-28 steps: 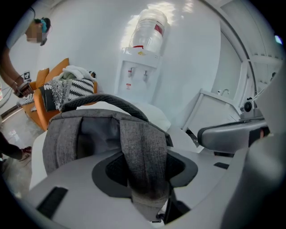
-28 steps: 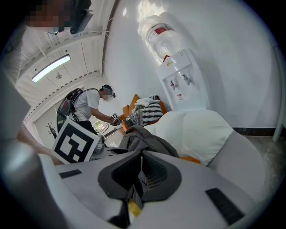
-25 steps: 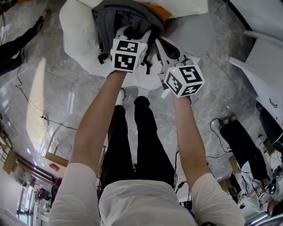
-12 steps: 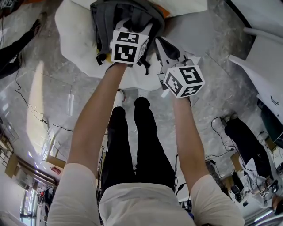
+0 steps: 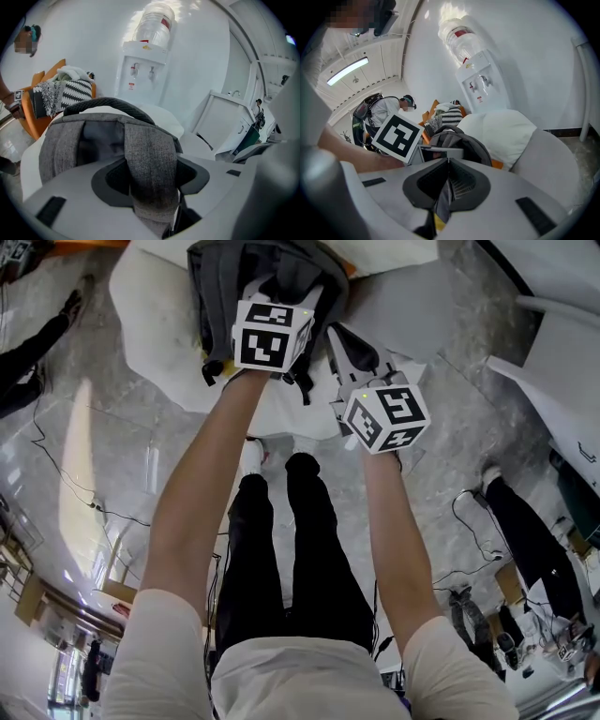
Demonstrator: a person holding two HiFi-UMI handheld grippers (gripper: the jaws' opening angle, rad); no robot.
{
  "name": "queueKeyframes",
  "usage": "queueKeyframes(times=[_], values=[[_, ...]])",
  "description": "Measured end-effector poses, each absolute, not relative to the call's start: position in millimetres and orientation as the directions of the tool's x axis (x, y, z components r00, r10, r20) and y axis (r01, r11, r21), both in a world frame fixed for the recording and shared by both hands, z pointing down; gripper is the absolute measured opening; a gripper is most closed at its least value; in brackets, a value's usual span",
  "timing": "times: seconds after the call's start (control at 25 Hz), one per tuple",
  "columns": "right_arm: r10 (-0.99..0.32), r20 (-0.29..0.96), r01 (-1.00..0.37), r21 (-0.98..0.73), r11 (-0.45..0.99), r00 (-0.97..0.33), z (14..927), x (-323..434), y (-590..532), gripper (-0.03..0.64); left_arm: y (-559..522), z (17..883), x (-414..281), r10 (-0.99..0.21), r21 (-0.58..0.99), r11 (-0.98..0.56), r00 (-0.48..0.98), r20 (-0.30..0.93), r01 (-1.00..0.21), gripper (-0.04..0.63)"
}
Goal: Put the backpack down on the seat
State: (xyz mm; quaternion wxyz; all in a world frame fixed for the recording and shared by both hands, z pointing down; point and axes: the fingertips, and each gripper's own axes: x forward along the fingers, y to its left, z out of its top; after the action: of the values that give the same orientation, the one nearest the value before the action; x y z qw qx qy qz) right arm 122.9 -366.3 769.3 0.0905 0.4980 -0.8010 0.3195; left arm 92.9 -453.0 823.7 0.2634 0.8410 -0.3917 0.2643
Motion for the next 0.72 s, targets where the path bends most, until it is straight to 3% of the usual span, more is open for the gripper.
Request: queueKeyframes(times=[0.72], values=[[-0.758,0.444,-0.86,-0.414,0.298,-0.477,793,125,-389,0.026,-483,848,106,-0.519,0.247,-0.568,0.574,0.633,-0.786,0.247]])
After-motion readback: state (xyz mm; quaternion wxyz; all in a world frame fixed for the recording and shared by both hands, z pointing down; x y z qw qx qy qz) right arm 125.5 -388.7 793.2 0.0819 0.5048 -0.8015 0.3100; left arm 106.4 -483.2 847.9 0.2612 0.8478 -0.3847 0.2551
